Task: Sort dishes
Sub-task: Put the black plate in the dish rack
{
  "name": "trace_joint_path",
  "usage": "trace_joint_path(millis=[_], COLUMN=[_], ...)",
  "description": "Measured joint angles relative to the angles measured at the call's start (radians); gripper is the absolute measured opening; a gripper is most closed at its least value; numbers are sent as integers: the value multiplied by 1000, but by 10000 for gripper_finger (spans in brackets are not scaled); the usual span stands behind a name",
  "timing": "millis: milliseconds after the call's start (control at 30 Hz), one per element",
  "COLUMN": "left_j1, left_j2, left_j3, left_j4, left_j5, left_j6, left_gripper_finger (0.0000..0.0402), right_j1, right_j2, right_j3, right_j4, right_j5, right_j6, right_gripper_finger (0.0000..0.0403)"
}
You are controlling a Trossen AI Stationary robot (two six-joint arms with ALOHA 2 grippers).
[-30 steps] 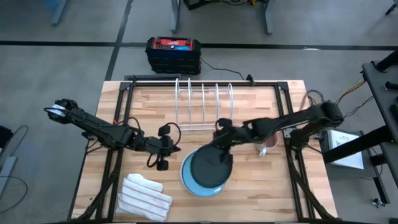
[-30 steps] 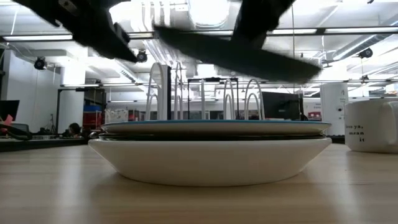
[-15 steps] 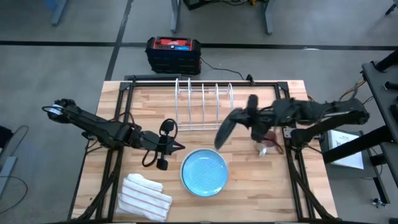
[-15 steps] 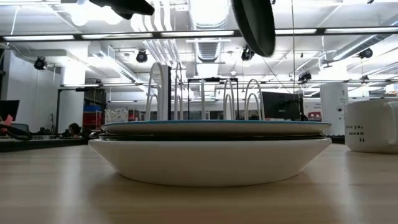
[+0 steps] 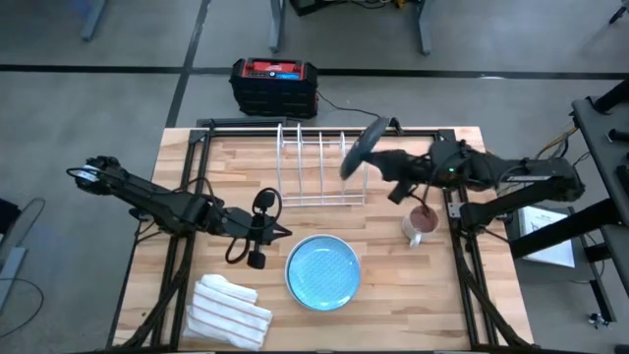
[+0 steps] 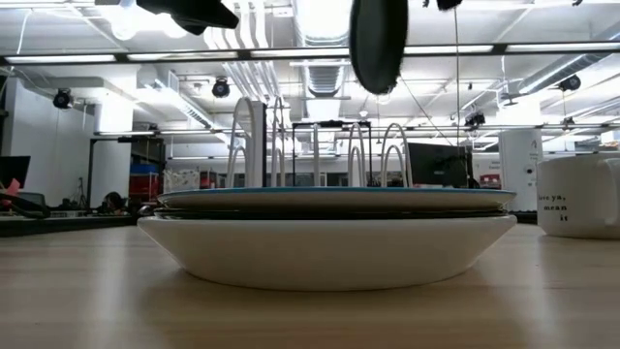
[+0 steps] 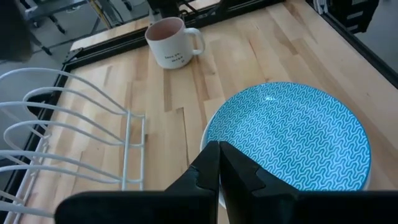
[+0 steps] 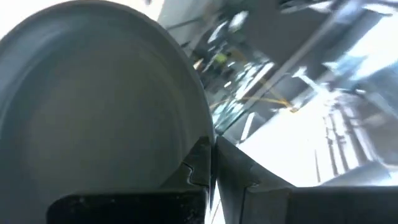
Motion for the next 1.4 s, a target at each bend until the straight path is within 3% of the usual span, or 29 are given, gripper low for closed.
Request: trace_joint_path(millis=[167,367,767,1100,1400], left_j1=[0,0,0,0,0], left_j2=[0,1,1,1,1], left_j3=[0,-1,-1,-1,-1], left_j4=[0,0,-18,-19,-18], left_j5=[0,0,0,0,0], left_j6=[-5,-1,27,22,20], left_gripper_finger=[0,0,0,0,0], right_j1=[-62,-95,-97,-101,-128], right_j2=[36,59,104,108,109], right_j3=[-1,-3,-61,-123,-170], right_j4=[-24,-16,-18,-20,-18], right_j5=[-14,-10,-10,-19,-132], right_j6=[-18,-263,-485,-503,-525], right_gripper_finger=[2,2,2,2,2])
